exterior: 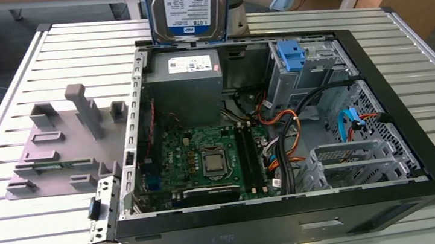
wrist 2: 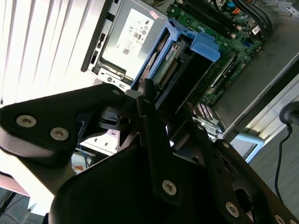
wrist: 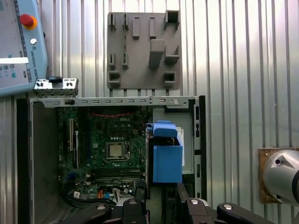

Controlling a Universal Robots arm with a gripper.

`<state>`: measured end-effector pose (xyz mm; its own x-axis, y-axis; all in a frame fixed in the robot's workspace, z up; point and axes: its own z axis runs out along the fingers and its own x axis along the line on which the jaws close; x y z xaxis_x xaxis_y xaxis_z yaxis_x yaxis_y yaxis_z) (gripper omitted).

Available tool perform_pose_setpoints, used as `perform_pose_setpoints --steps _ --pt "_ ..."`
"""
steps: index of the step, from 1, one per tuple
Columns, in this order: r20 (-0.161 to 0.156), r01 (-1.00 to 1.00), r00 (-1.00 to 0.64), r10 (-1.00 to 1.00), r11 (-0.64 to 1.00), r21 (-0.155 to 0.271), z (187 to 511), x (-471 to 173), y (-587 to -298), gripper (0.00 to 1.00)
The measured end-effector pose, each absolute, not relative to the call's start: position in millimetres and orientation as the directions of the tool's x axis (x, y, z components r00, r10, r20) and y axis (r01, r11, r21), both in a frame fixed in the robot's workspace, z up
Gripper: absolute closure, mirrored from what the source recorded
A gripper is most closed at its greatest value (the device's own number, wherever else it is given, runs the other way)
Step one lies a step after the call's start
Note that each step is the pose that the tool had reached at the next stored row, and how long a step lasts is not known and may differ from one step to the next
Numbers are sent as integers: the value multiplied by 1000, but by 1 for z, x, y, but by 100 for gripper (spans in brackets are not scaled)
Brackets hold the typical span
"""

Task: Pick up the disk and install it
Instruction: 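Pick up the disk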

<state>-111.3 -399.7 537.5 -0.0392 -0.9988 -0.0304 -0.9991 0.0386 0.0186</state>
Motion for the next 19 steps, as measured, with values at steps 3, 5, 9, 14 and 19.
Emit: perform_pose_setpoints --steps 3,5,9,14,19 --pt "-31 -999 -39 -999 38 18 537 -111 -400 65" --pt "-30 -999 -39 -999 38 19 537 -111 -401 65" --pt "-31 -999 -39 -999 38 19 537 -111 -400 65" --pt "-31 -999 -36 -999 36 18 536 -111 -401 65" --pt "-31 -999 -36 -999 36 18 534 -111 -401 65"
